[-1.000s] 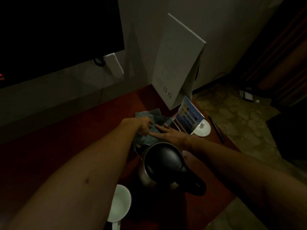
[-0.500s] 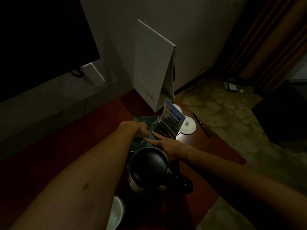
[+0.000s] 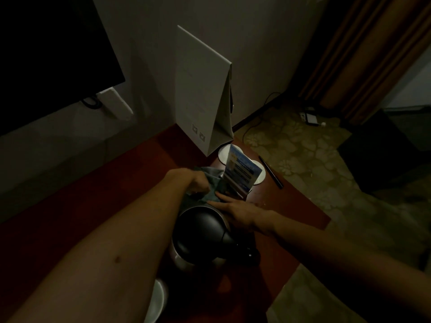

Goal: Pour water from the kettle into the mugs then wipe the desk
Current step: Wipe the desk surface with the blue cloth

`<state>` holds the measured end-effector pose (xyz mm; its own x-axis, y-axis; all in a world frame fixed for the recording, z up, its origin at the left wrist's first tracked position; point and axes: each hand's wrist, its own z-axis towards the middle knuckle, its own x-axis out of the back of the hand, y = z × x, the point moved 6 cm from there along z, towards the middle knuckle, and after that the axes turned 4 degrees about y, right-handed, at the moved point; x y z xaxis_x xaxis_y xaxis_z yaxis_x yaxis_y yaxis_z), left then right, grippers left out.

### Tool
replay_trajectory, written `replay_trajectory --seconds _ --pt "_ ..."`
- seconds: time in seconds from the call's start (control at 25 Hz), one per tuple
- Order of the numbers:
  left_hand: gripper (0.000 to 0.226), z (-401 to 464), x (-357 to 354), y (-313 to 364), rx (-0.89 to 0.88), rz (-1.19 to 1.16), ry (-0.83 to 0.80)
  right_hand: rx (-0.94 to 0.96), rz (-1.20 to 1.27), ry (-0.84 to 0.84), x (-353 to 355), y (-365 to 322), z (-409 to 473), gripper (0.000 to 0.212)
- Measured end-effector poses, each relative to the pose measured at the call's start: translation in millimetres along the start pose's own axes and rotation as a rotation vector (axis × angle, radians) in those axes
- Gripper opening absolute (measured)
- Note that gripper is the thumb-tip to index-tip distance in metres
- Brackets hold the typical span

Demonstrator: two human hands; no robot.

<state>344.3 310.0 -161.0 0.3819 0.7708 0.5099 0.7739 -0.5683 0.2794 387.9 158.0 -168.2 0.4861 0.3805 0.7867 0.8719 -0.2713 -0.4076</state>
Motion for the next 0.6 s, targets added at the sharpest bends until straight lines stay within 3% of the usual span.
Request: replay_trajectory --seconds 0.4,0.6 --pt "0.006 -50 -3 23 -0.071 -0.094 -0.008 -0.084 0.131 0.003 -10 -9 -4 0.064" --pt "0.019 -54 -11 17 -0.092 0.046 0.055 -0.174 0.184 0.013 -16 -18 -12 0.075"
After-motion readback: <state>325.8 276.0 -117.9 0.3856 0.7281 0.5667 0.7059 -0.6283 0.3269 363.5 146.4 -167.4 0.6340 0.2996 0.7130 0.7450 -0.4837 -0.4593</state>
